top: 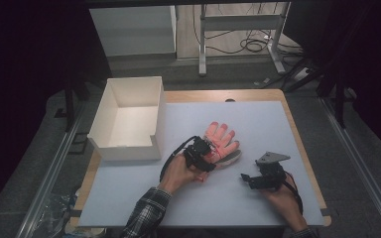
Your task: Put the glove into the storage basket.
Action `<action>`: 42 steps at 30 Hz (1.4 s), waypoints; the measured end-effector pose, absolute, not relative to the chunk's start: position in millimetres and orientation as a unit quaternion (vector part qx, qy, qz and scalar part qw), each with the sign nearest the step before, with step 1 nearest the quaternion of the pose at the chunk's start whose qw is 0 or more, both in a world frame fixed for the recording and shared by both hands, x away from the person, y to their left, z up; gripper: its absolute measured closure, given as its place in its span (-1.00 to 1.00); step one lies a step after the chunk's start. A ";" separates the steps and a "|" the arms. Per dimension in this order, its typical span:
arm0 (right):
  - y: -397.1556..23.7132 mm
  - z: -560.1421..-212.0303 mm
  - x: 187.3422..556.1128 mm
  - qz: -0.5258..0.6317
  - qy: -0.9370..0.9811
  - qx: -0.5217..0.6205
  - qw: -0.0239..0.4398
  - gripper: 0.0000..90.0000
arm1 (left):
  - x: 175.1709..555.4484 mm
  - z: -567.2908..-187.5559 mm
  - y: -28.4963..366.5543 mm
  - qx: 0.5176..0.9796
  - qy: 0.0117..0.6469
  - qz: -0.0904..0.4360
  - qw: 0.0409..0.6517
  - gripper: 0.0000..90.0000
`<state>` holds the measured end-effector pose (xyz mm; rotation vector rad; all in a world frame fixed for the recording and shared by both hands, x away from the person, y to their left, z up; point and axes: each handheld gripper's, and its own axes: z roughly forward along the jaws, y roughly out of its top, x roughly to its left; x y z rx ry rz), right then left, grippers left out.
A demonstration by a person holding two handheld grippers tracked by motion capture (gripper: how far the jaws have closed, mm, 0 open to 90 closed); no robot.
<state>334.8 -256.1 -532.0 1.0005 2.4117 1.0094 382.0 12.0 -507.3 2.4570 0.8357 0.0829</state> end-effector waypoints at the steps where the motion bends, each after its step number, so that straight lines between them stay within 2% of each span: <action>1: -256.1 -531.9 334.7 0.355 0.849 0.352 0.170 -0.57 | 382.1 -506.4 12.1 0.912 0.309 0.031 0.268 0.12; 9: -256.1 -531.9 334.6 0.355 0.849 0.353 0.170 -0.57 | 382.3 -495.3 10.2 0.907 0.312 0.028 0.282 0.15; 18: -256.3 -532.0 334.7 0.355 0.849 0.351 0.171 -0.57 | 385.0 -467.8 11.4 0.902 0.325 0.051 0.279 0.14; 42: -256.1 -532.4 334.5 0.355 0.850 0.349 0.174 -0.57 | 405.4 -400.3 48.1 0.881 0.373 0.105 0.273 0.11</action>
